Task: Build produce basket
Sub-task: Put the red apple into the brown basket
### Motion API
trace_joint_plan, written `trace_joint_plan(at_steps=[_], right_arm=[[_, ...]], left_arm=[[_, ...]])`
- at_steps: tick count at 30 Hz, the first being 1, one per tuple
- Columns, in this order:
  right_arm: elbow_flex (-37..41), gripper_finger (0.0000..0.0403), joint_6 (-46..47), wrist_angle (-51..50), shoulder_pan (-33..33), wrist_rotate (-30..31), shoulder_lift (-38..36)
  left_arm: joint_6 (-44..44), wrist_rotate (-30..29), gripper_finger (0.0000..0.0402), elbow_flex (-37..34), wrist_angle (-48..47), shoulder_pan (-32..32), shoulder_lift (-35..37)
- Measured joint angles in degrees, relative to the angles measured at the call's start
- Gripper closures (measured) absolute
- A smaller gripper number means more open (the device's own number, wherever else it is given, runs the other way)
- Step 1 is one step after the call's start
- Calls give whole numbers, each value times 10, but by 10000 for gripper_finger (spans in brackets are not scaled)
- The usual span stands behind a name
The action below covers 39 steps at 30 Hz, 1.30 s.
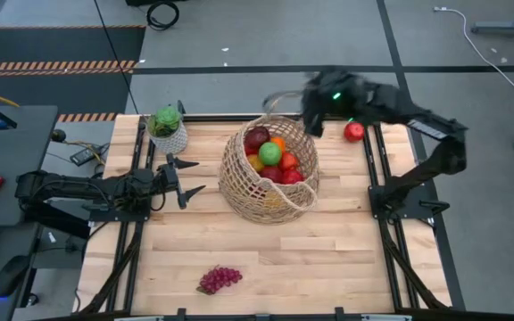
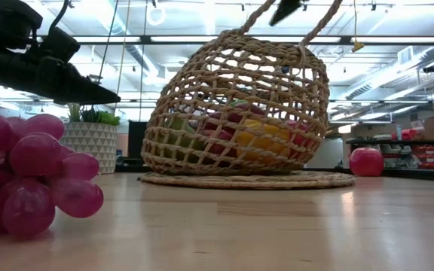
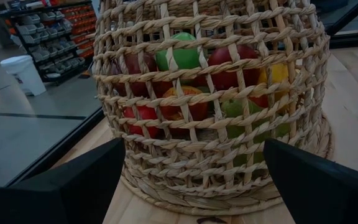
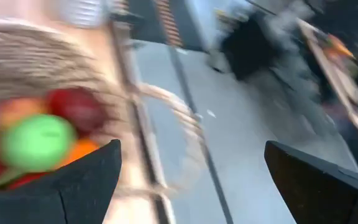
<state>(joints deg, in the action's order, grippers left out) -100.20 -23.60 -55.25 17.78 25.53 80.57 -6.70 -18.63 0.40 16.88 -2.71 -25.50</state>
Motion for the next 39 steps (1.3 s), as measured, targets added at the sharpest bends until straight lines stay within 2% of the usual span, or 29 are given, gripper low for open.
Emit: trace_joint_plan(at_steps=[3,7,11,15,28,32,39], right_arm=[[23,4,34,-3,68,-5,-40],[79,4,116,-16,175,-44,-74],[143,4,211,-31,261,-76,-78],[204,4,243,-46,308,-97,-60],[373,4,281,10,366,-133,-54],[383,5,290,17,375,-151,-34],[378,22,278,7,375,-127,40]], left_arm=[[0,0,11,0,0,0,0],[0,0,11,0,0,0,0],[0,0,11,0,0,0,0],[0,0,11,0,0,0,0],[0,0,11,0,0,0,0],[0,0,11,0,0,0,0],[0,0,11,0,0,0,0]])
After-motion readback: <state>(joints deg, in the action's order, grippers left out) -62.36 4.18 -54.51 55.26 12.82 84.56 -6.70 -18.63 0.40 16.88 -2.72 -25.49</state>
